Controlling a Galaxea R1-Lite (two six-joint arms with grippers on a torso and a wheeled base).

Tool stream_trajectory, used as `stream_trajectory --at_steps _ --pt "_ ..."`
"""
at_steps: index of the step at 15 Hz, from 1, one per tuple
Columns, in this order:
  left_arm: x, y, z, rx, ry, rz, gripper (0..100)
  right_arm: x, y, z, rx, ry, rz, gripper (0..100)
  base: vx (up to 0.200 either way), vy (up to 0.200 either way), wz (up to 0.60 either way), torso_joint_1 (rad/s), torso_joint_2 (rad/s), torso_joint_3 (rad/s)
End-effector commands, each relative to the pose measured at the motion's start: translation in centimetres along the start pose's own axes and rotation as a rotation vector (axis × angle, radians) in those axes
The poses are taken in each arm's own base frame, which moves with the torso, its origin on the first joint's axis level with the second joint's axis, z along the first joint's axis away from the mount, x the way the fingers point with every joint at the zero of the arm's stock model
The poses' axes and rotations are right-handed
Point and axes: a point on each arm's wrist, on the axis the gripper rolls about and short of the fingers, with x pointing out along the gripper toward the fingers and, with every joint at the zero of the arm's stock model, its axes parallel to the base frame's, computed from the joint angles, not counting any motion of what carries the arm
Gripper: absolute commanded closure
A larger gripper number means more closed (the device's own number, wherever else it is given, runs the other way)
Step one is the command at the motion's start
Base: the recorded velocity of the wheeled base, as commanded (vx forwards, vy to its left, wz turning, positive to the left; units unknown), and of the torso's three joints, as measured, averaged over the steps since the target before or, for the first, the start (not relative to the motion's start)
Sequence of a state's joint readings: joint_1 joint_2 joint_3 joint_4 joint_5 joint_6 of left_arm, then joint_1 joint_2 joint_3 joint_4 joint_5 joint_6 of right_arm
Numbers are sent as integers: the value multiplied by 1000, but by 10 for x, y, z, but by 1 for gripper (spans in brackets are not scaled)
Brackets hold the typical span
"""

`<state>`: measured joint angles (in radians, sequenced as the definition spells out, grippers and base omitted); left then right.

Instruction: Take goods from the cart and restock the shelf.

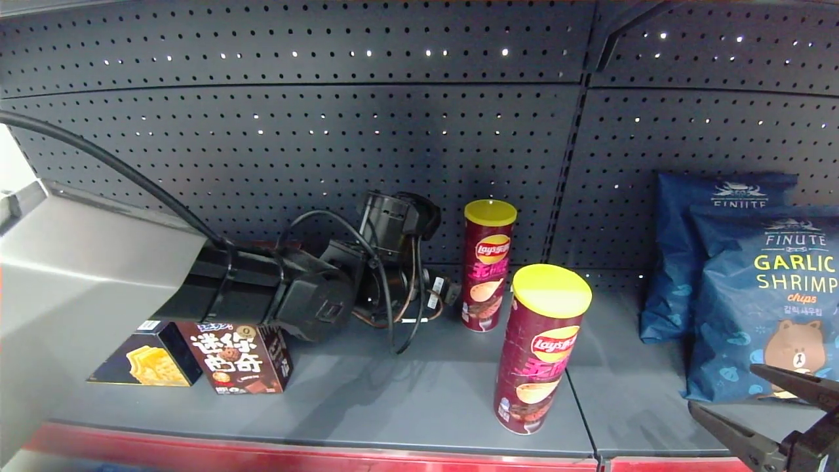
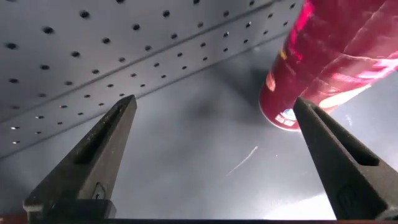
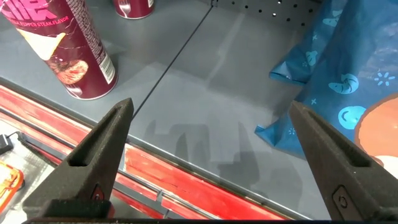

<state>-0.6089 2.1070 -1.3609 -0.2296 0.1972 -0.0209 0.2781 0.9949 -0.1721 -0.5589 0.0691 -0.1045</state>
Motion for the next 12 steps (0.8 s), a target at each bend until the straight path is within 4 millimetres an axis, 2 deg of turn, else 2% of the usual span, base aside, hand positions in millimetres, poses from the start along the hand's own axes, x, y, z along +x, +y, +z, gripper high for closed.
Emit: stream_trajectory --at_steps 1,3,12 --pt "10 -2 -8 5 26 1 0 0 0 0 0 1 1 0 0 0 0 0 0 0" --pt "18 -3 -12 3 17 1 0 0 0 0 -1 1 1 0 0 0 0 0 0 0" --pt "20 -11 -9 5 -5 -14 0 0 0 0 -1 0 1 0 0 0 0 0 0 0"
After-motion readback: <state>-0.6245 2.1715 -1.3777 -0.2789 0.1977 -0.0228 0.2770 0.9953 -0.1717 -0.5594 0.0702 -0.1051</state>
